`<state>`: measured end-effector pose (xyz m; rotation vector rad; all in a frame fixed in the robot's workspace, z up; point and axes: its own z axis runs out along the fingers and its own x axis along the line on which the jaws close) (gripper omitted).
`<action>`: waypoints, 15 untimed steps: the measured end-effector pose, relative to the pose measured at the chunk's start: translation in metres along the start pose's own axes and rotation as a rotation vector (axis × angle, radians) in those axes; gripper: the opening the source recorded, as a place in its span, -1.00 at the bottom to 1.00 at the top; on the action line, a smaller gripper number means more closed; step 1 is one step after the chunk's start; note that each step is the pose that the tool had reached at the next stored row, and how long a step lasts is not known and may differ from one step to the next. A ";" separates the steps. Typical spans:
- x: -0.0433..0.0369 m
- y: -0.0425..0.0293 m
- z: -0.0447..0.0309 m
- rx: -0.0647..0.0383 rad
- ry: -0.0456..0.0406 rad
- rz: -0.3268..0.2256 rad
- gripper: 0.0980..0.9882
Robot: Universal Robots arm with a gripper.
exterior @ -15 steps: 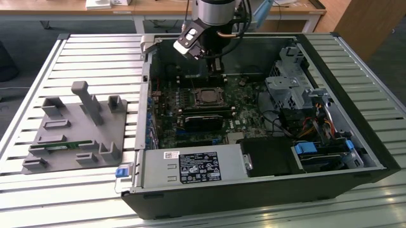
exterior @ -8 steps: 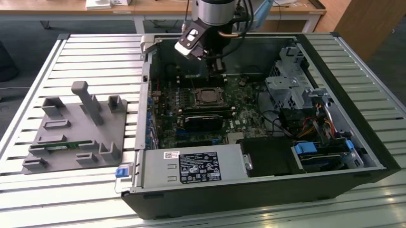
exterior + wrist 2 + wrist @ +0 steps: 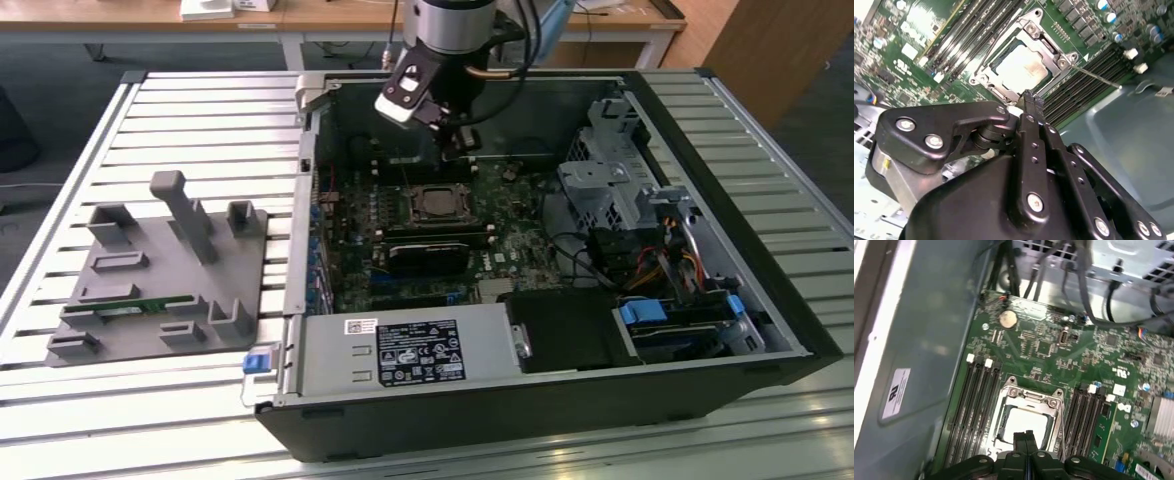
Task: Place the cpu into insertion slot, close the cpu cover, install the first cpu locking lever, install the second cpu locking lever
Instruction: 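Install the first cpu locking lever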
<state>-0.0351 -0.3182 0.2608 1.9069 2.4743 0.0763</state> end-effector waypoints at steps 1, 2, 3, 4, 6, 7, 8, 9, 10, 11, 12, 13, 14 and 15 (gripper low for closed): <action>0.0000 0.0000 0.0000 0.000 0.0006 -0.013 -0.98; 0.0000 0.0000 0.0000 0.000 0.0011 -0.023 -0.98; 0.0000 0.0000 0.0000 0.001 0.0016 -0.033 -0.98; 0.0000 0.0000 0.0000 0.001 0.0021 -0.044 -0.98; 0.0000 0.0000 0.0000 0.001 0.0032 -0.066 -0.98; 0.0000 0.0000 0.0000 0.001 0.0040 -0.081 -0.98; 0.0000 0.0000 0.0000 0.002 0.0046 -0.094 -0.98; 0.0000 0.0000 0.0001 0.002 0.0053 -0.108 -0.98; 0.0000 0.0000 0.0000 0.002 0.0060 -0.122 -0.98; 0.0000 0.0000 0.0000 0.002 0.0068 -0.138 -0.98; 0.0000 0.0000 0.0000 0.003 0.0076 -0.155 -0.98; 0.0000 0.0000 0.0000 0.003 0.0085 -0.173 -0.98; 0.0000 0.0000 0.0001 0.003 0.0095 -0.193 -0.98; 0.0000 0.0000 0.0000 0.003 0.0103 -0.211 -0.98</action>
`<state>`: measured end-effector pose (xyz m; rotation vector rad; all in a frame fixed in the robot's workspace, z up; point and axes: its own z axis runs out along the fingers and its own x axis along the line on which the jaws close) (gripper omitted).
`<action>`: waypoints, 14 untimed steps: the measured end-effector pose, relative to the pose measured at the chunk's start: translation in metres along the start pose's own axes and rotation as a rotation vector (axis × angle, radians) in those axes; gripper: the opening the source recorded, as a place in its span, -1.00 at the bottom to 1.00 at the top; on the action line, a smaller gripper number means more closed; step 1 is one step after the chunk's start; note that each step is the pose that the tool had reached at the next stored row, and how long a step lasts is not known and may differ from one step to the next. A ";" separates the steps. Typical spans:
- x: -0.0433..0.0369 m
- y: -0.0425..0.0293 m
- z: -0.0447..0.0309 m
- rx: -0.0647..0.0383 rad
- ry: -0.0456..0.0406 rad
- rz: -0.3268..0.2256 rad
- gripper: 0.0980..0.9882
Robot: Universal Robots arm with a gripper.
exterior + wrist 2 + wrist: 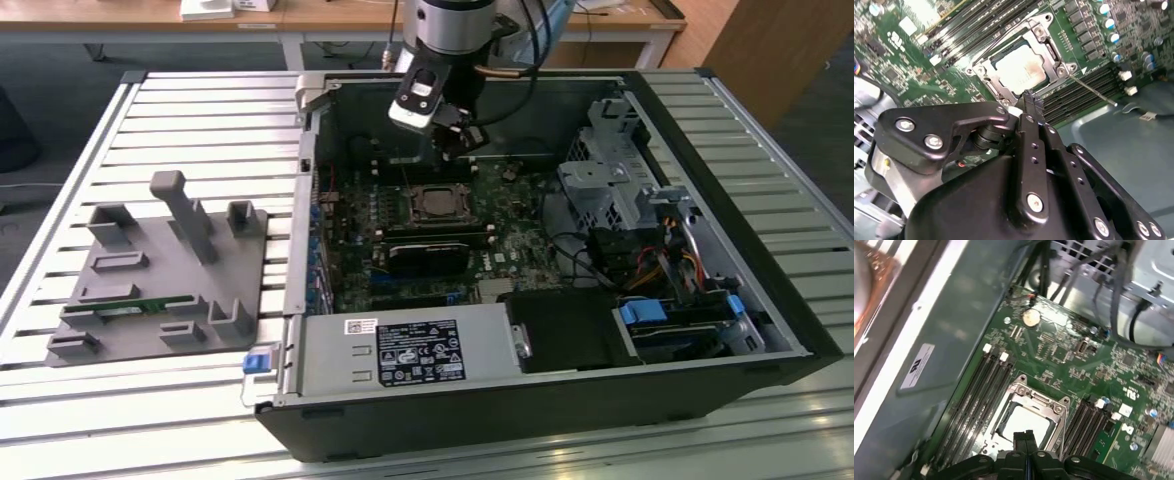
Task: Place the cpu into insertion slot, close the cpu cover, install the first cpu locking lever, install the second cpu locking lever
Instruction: 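Install the first cpu locking lever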
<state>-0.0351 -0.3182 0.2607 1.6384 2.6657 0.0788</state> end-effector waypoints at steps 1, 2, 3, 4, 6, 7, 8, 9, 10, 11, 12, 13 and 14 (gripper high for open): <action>0.0000 0.0000 0.0000 0.000 0.0009 -0.018 -0.98; 0.0000 0.0000 0.0000 0.001 0.0014 -0.034 -0.98; 0.0000 0.0000 0.0000 0.001 0.0014 -0.050 -0.98; 0.0000 0.0000 0.0000 0.002 0.0011 -0.066 -0.98; 0.0000 0.0000 0.0000 0.004 0.0002 -0.099 -0.98; 0.0000 0.0000 0.0000 0.005 0.0003 -0.116 -0.98; 0.0000 0.0000 0.0000 0.005 0.0008 -0.134 -0.98; 0.0000 0.0000 0.0000 0.006 0.0015 -0.153 -0.98; 0.0000 0.0000 0.0000 0.006 0.0023 -0.170 -0.98; 0.0000 0.0000 0.0000 0.006 0.0032 -0.188 -0.98; 0.0000 0.0000 0.0000 0.006 0.0041 -0.207 -0.98; 0.0000 0.0000 0.0000 0.006 0.0049 -0.225 -0.98; 0.0000 0.0000 0.0000 0.007 0.0058 -0.243 -0.98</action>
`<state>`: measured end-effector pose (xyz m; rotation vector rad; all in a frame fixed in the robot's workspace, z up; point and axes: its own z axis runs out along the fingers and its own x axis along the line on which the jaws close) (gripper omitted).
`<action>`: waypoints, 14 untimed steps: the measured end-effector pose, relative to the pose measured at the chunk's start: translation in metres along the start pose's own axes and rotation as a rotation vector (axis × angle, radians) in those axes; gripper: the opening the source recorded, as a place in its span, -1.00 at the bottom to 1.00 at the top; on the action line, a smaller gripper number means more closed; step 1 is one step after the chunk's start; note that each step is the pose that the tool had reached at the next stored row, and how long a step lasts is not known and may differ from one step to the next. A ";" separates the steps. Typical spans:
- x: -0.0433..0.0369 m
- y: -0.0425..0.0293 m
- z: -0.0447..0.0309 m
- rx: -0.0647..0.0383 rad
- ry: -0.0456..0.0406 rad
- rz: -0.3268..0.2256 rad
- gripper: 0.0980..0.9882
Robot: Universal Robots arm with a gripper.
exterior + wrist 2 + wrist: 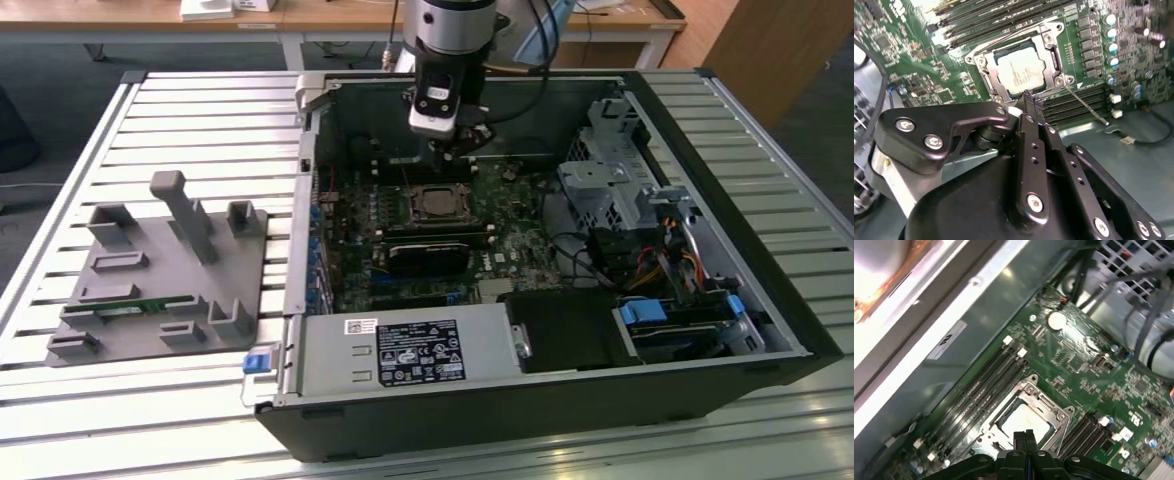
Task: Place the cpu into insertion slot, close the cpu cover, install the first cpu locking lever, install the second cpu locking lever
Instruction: 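Install the first cpu locking lever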
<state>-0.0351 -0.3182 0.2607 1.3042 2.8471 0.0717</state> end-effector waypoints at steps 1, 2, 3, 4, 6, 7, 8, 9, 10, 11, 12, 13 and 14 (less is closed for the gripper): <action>0.0000 0.0000 0.0000 0.000 0.0008 -0.018 -0.98; 0.0000 0.0000 0.0000 0.000 0.0015 -0.036 -0.98; 0.0000 0.0000 0.0000 0.001 0.0019 -0.054 -0.98; 0.0000 0.0000 0.0000 0.002 0.0022 -0.072 -0.98; 0.0000 0.0000 0.0000 0.003 0.0028 -0.109 -0.98; 0.0000 0.0000 0.0000 0.004 0.0030 -0.128 -0.98; 0.0000 0.0000 0.0001 0.004 0.0032 -0.145 -0.98; 0.0000 0.0000 0.0000 0.005 0.0036 -0.164 -0.98; 0.0000 0.0000 0.0000 0.005 0.0042 -0.181 -0.98; 0.0000 0.0000 0.0000 0.006 0.0048 -0.198 -0.98; 0.0000 0.0000 0.0000 0.006 0.0054 -0.213 -0.98; 0.0000 0.0000 0.0000 0.006 0.0061 -0.229 -0.98; 0.0000 0.0000 0.0000 0.006 0.0068 -0.244 -0.98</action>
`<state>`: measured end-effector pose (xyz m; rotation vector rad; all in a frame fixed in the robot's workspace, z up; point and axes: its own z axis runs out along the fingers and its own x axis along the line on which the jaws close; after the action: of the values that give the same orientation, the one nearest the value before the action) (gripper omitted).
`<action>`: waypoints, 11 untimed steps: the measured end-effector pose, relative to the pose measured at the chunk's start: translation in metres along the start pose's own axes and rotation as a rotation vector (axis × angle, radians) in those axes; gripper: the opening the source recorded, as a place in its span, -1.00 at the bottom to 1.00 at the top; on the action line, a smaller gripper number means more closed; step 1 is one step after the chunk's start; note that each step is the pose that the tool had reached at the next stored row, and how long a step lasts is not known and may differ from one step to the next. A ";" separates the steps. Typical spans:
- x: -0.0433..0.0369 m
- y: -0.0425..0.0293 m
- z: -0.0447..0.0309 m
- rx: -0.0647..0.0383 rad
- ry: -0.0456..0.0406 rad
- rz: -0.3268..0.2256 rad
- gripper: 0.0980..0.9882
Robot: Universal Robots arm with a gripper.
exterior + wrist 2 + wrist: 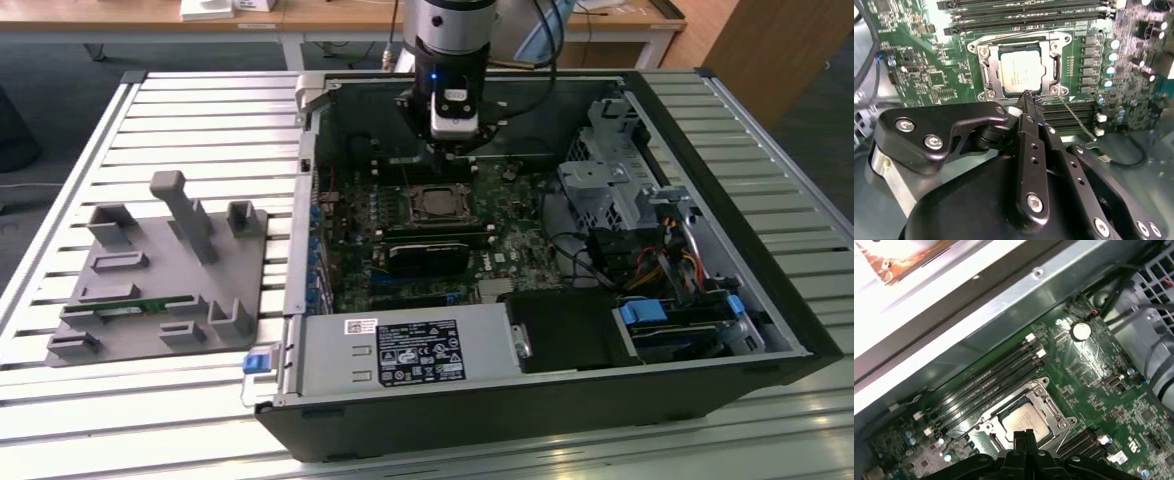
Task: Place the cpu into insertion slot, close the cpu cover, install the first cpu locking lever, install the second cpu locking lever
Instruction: 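Install the first cpu locking lever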
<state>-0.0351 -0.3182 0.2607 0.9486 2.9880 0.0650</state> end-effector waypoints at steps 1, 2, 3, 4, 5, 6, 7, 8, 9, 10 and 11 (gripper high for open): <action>0.0000 0.0000 0.0000 0.000 0.0006 -0.014 -0.98; 0.0000 0.0000 0.0000 0.000 0.0012 -0.029 -0.98; 0.0000 0.0000 0.0001 0.000 0.0018 -0.044 -0.98; 0.0000 0.0000 0.0000 0.000 0.0024 -0.059 -0.98; 0.0000 0.0000 0.0000 0.000 0.0030 -0.073 -0.98; 0.0000 0.0000 0.0000 0.000 0.0035 -0.085 -0.98; 0.0000 0.0000 0.0000 0.001 0.0040 -0.096 -0.98; 0.0000 0.0000 0.0000 0.001 0.0044 -0.108 -0.98; 0.0000 0.0000 0.0000 0.001 0.0049 -0.118 -0.98; 0.0000 0.0000 0.0000 0.001 0.0053 -0.128 -0.98; 0.0000 0.0000 0.0000 0.001 0.0057 -0.139 -0.98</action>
<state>-0.0352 -0.3182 0.2607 0.7399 3.0493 0.0658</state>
